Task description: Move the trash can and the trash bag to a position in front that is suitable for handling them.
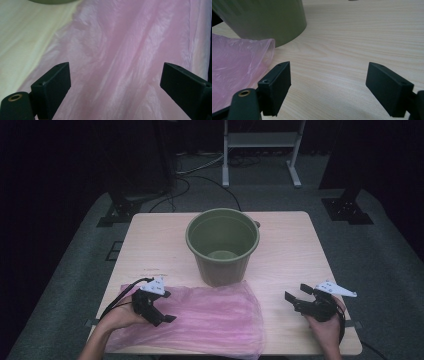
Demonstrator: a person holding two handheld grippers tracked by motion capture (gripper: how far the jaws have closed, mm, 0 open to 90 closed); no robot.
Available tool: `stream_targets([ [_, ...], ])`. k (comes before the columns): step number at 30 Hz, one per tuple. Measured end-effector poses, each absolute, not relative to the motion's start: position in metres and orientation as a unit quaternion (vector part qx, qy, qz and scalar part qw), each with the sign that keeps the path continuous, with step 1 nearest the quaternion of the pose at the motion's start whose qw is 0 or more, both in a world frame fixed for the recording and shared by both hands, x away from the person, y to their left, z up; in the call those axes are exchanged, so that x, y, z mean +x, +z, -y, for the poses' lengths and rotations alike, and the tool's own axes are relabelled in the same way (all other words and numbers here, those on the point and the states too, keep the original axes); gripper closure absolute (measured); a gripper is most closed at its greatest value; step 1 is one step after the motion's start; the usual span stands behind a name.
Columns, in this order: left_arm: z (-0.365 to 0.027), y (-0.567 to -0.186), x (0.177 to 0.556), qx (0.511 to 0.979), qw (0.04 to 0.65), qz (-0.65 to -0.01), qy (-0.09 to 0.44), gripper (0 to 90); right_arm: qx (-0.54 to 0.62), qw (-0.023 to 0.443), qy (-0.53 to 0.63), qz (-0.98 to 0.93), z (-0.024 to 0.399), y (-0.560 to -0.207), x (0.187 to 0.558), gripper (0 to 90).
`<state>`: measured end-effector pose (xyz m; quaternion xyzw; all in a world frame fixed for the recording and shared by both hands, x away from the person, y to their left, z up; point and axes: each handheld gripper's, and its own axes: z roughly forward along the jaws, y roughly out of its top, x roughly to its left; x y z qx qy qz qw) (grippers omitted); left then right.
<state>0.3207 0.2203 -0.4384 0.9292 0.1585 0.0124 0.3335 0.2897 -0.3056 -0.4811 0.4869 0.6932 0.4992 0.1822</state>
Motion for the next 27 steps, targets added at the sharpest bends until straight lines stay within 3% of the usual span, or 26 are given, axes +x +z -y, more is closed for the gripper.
stream_targets([
  [13, -0.206, -0.455, 0.316, 0.952, 0.276, -0.134, -0.001, 8.9, 0.484, 0.181, 0.503, -0.693, 0.305, -0.48, 0.289, 19.4],
  [15, -0.204, -0.458, 0.316, 0.954, 0.268, -0.132, -0.003, 12.3, 0.484, 0.181, 0.503, -0.693, 0.305, -0.48, 0.289, 19.4],
  [21, -0.198, -0.459, 0.308, 0.963, 0.247, -0.107, 0.034, 13.1, 0.482, 0.183, 0.503, -0.694, 0.305, -0.48, 0.288, 19.4],
  [27, -0.194, -0.455, 0.304, 0.964, 0.243, -0.101, 0.032, 26.6, 0.479, 0.184, 0.501, -0.697, 0.303, -0.479, 0.288, 19.4],
])
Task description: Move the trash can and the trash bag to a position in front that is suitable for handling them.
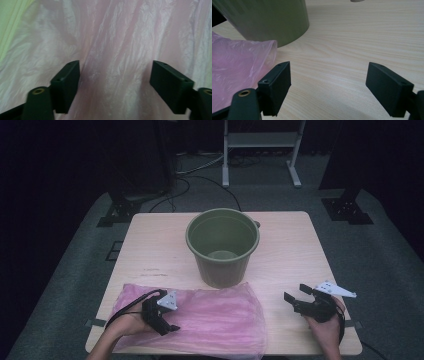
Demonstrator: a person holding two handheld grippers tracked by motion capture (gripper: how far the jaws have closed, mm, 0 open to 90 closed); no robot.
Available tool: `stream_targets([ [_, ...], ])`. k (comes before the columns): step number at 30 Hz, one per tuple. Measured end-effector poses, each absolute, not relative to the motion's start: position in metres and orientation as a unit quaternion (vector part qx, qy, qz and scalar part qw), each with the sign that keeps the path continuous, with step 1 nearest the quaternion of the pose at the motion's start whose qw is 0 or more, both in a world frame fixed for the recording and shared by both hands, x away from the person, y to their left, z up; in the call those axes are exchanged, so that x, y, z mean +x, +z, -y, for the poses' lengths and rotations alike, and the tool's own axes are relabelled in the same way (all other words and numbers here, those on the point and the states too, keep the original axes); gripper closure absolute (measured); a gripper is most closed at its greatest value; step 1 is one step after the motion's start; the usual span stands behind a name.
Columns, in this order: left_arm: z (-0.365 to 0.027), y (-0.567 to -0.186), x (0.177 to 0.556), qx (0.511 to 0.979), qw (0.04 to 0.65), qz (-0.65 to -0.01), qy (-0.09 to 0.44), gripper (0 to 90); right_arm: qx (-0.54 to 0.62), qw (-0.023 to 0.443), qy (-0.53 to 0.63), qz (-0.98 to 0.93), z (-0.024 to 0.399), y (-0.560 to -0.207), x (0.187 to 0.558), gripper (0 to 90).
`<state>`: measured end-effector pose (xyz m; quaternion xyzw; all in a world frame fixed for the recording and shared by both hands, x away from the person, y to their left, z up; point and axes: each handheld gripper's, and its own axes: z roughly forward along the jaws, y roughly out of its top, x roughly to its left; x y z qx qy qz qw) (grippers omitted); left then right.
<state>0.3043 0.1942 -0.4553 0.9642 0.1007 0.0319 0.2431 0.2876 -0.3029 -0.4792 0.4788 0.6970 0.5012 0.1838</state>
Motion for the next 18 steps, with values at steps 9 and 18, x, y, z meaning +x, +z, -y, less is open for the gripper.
stream_targets([
  [9, -0.184, -0.447, 0.307, 0.969, 0.217, -0.112, 0.031, 59.7, 0.476, 0.181, 0.501, -0.7, 0.302, -0.48, 0.288, 19.4],
  [18, -0.167, -0.444, 0.305, 0.975, 0.185, -0.121, 0.032, 89.5, 0.472, 0.174, 0.501, -0.705, 0.302, -0.482, 0.289, 21.0],
])
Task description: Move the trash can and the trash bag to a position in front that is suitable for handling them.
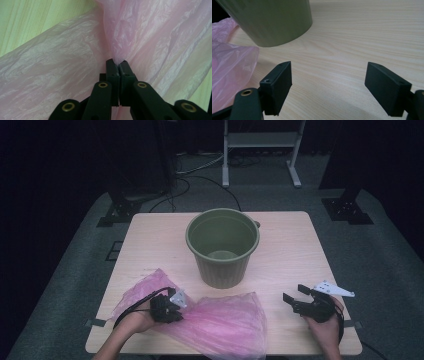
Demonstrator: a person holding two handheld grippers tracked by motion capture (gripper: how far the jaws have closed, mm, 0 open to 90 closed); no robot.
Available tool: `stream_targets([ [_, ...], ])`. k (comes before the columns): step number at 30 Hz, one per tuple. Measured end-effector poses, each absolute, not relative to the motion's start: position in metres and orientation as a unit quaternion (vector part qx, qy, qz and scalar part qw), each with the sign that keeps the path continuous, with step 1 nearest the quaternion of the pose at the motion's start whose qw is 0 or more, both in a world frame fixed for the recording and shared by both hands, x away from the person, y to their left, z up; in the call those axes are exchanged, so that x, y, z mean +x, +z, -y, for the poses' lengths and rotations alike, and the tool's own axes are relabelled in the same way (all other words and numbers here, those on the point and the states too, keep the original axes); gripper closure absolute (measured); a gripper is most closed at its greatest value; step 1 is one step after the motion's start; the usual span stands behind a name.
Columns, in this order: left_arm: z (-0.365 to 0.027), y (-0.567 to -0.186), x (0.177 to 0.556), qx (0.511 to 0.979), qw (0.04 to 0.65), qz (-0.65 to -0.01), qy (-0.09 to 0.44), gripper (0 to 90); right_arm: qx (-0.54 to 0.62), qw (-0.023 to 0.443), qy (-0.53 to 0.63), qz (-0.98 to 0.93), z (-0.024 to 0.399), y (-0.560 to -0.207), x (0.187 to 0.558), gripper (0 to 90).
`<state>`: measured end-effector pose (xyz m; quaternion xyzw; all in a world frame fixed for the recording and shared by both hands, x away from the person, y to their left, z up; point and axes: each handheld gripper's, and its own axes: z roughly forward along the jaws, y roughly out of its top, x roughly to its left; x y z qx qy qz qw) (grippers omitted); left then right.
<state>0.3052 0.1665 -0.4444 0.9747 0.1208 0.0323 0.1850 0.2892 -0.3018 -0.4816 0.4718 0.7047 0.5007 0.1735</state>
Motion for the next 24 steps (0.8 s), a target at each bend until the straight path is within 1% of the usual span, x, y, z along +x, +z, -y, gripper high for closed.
stream_targets([
  [2, -0.167, -0.445, 0.305, 0.973, 0.19, -0.128, 0.031, 89.8, 0.471, 0.171, 0.502, -0.705, 0.302, -0.482, 0.29, 21.0],
  [6, -0.175, -0.447, 0.309, 0.964, 0.219, -0.151, 0.007, 89.9, 0.471, 0.169, 0.503, -0.704, 0.302, -0.482, 0.29, 21.0],
  [9, -0.177, -0.446, 0.308, 0.961, 0.233, -0.151, -0.011, 89.9, 0.473, 0.17, 0.504, -0.702, 0.303, -0.482, 0.289, 21.0],
  [11, -0.177, -0.444, 0.306, 0.96, 0.235, -0.151, -0.013, 89.8, 0.474, 0.168, 0.504, -0.702, 0.303, -0.482, 0.29, 21.0],
  [13, -0.175, -0.434, 0.304, 0.959, 0.244, -0.144, -0.016, 89.8, 0.473, 0.167, 0.503, -0.704, 0.302, -0.483, 0.29, 21.0],
  [18, -0.173, -0.397, 0.299, 0.948, 0.29, -0.13, -0.021, 89.8, 0.472, 0.166, 0.502, -0.705, 0.301, -0.482, 0.29, 21.0],
  [20, -0.172, -0.39, 0.298, 0.947, 0.295, -0.127, -0.02, 89.7, 0.472, 0.166, 0.502, -0.705, 0.301, -0.482, 0.29, 21.0],
  [23, -0.168, -0.37, 0.296, 0.945, 0.306, -0.116, -0.019, 89.7, 0.473, 0.165, 0.502, -0.705, 0.301, -0.482, 0.29, 21.0],
  [24, -0.165, -0.358, 0.296, 0.944, 0.312, -0.109, -0.018, 89.7, 0.473, 0.164, 0.503, -0.705, 0.301, -0.483, 0.29, 21.0],
])
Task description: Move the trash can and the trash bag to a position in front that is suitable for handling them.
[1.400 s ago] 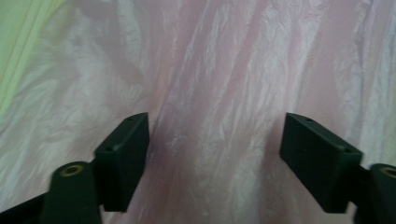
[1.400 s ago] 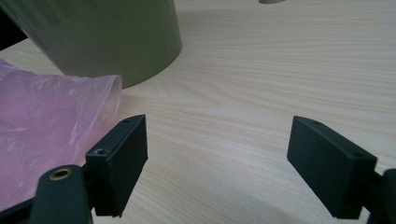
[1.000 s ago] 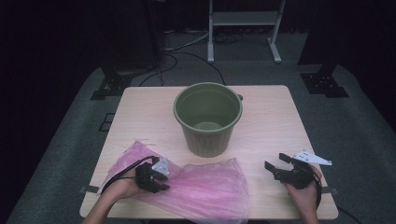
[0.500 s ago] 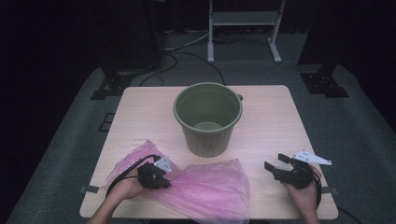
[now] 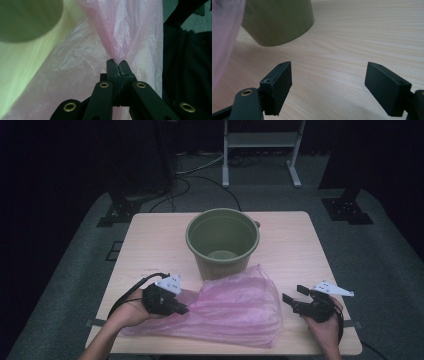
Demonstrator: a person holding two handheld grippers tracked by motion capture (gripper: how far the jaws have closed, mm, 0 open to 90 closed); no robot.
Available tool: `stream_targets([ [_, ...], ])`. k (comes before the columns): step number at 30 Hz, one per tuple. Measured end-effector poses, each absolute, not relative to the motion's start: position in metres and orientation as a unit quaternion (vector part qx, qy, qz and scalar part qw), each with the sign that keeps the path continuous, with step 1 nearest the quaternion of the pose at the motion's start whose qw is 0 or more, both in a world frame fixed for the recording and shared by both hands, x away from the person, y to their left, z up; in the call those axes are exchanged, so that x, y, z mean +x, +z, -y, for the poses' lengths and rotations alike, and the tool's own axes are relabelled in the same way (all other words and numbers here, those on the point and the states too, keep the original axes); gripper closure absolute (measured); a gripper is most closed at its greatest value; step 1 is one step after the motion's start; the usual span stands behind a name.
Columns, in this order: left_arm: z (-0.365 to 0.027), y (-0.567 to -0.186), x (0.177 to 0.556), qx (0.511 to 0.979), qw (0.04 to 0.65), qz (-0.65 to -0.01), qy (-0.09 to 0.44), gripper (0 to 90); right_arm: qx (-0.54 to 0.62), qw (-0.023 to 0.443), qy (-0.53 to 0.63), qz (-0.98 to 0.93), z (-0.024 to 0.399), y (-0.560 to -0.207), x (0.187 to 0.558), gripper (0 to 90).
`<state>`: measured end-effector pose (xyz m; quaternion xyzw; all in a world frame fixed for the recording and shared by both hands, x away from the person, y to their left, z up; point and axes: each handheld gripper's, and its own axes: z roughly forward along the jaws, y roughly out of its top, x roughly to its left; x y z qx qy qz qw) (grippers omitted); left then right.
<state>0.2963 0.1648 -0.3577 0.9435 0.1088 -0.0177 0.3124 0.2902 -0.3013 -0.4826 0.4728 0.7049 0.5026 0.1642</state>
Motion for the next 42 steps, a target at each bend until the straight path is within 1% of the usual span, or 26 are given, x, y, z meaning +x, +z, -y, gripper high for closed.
stream_targets([
  [8, -0.145, -0.312, 0.296, 0.94, 0.33, -0.08, -0.021, 89.7, 0.474, 0.16, 0.505, -0.704, 0.303, -0.483, 0.291, 21.0],
  [9, -0.145, -0.312, 0.296, 0.94, 0.33, -0.08, -0.021, 89.7, 0.472, 0.161, 0.505, -0.704, 0.303, -0.484, 0.291, 21.0],
  [18, -0.122, -0.268, 0.302, 0.933, 0.356, -0.054, -0.02, 89.7, 0.472, 0.156, 0.509, -0.703, 0.304, -0.484, 0.292, 21.0],
  [19, -0.116, -0.257, 0.305, 0.93, 0.364, -0.051, -0.019, 89.8, 0.472, 0.155, 0.509, -0.703, 0.304, -0.483, 0.292, 21.0],
  [20, -0.116, -0.257, 0.305, 0.93, 0.364, -0.051, -0.019, 89.7, 0.471, 0.154, 0.509, -0.703, 0.303, -0.484, 0.292, 21.0],
  [22, -0.106, -0.241, 0.31, 0.926, 0.374, -0.042, -0.014, 89.7, 0.47, 0.154, 0.51, -0.704, 0.303, -0.483, 0.292, 21.0],
  [23, -0.106, -0.241, 0.31, 0.926, 0.374, -0.042, -0.014, 89.7, 0.47, 0.154, 0.51, -0.704, 0.303, -0.483, 0.292, 21.0],
  [27, -0.093, -0.218, 0.319, 0.92, 0.391, -0.033, -0.008, 89.8, 0.47, 0.15, 0.511, -0.704, 0.303, -0.484, 0.292, 21.0],
  [28, -0.085, -0.204, 0.326, 0.916, 0.4, -0.029, -0.006, 89.8, 0.469, 0.149, 0.513, -0.704, 0.303, -0.484, 0.293, 21.0],
  [29, -0.085, -0.204, 0.326, 0.916, 0.4, -0.029, -0.006, 89.8, 0.469, 0.149, 0.513, -0.704, 0.303, -0.484, 0.293, 21.0],
  [30, -0.078, -0.191, 0.333, 0.91, 0.414, -0.025, -0.007, 89.8, 0.468, 0.15, 0.514, -0.703, 0.304, -0.484, 0.293, 21.0],
  [31, -0.078, -0.191, 0.333, 0.91, 0.414, -0.025, -0.007, 89.7, 0.468, 0.149, 0.514, -0.703, 0.304, -0.484, 0.293, 21.0],
  [38, -0.057, -0.159, 0.358, 0.9, 0.435, -0.021, -0.003, 89.7, 0.469, 0.148, 0.518, -0.7, 0.306, -0.484, 0.293, 21.0],
  [42, -0.05, -0.141, 0.365, 0.894, 0.449, -0.016, 0.003, 89.8, 0.469, 0.147, 0.519, -0.699, 0.307, -0.484, 0.293, 21.0],
])
